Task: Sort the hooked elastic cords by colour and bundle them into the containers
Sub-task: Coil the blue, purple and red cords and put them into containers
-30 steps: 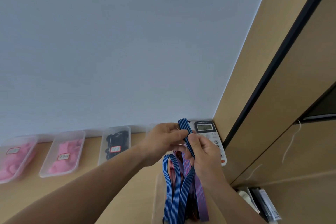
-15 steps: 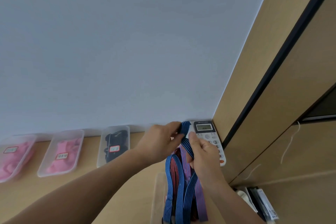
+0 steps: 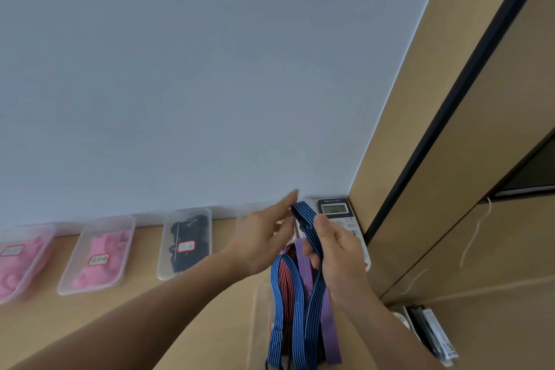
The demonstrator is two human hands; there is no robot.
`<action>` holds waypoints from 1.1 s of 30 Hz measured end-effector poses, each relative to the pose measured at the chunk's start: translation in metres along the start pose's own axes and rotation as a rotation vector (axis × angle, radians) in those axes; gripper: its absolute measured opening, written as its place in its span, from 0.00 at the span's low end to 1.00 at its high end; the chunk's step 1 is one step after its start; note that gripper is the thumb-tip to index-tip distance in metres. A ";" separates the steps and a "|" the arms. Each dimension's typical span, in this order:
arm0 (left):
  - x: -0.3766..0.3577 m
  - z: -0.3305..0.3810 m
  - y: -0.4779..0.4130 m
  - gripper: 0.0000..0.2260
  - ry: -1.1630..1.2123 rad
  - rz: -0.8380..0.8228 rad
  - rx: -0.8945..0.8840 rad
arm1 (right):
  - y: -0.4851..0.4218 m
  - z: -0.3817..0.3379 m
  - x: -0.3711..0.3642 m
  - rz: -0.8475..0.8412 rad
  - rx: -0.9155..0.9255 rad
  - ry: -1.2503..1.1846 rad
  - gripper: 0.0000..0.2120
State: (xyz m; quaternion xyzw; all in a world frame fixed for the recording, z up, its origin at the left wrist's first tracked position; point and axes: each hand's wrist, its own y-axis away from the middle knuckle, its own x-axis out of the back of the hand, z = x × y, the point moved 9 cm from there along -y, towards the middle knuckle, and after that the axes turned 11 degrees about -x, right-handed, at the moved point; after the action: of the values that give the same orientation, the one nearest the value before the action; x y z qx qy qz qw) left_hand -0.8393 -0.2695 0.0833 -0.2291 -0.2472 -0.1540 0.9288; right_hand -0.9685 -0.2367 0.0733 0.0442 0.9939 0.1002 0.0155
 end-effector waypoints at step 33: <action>0.002 0.024 0.011 0.14 -0.389 0.080 -0.292 | 0.005 0.022 0.000 -0.043 -0.152 0.061 0.30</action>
State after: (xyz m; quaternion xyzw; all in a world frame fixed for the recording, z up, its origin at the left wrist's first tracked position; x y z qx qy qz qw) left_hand -0.8427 -0.2484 0.0996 -0.3961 -0.3870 -0.1041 0.8261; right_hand -0.9670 -0.2274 0.0526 0.0184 0.9841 0.1762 -0.0090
